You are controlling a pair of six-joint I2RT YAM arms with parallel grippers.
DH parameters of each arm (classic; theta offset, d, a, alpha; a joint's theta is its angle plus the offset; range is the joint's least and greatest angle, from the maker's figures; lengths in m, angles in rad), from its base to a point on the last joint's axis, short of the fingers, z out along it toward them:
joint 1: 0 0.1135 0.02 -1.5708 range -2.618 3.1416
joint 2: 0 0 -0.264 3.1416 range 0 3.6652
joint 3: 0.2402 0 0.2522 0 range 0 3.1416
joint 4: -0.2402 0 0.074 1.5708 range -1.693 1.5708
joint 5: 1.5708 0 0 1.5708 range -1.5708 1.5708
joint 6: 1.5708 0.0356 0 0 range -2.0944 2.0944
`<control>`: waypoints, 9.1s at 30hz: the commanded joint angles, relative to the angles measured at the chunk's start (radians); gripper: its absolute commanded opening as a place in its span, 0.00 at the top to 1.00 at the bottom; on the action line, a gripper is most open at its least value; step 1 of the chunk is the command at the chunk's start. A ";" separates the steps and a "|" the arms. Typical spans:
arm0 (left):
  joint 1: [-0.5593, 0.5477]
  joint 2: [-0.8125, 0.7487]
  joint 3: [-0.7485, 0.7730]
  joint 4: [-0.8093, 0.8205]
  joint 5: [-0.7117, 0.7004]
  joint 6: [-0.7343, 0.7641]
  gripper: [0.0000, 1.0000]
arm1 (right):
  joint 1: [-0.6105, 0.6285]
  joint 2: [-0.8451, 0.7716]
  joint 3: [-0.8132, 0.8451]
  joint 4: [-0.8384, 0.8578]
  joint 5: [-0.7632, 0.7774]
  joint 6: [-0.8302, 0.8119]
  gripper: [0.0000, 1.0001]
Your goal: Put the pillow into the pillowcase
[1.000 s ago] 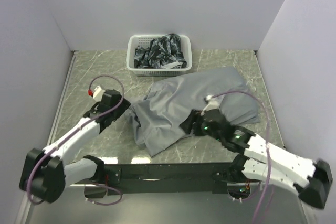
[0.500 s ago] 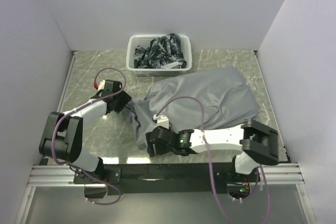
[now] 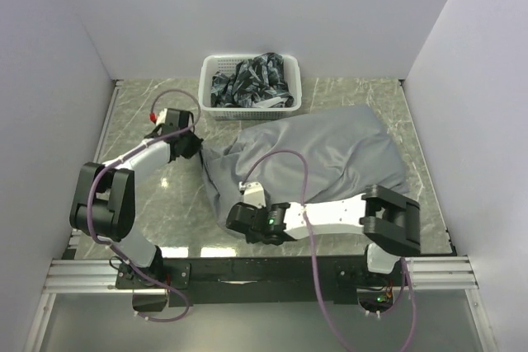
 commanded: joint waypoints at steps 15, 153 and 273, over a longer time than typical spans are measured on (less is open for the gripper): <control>0.204 -0.020 0.139 -0.102 0.001 0.032 0.99 | 0.289 0.023 0.575 -0.486 0.067 -0.175 0.97; 0.295 -0.264 0.257 -0.244 -0.122 0.049 0.99 | -1.153 -0.678 -0.178 -0.062 -0.311 -0.300 0.03; -0.580 -0.337 -0.108 -0.172 -0.238 0.113 0.20 | -1.173 -0.743 -0.207 -0.125 -0.237 -0.406 0.06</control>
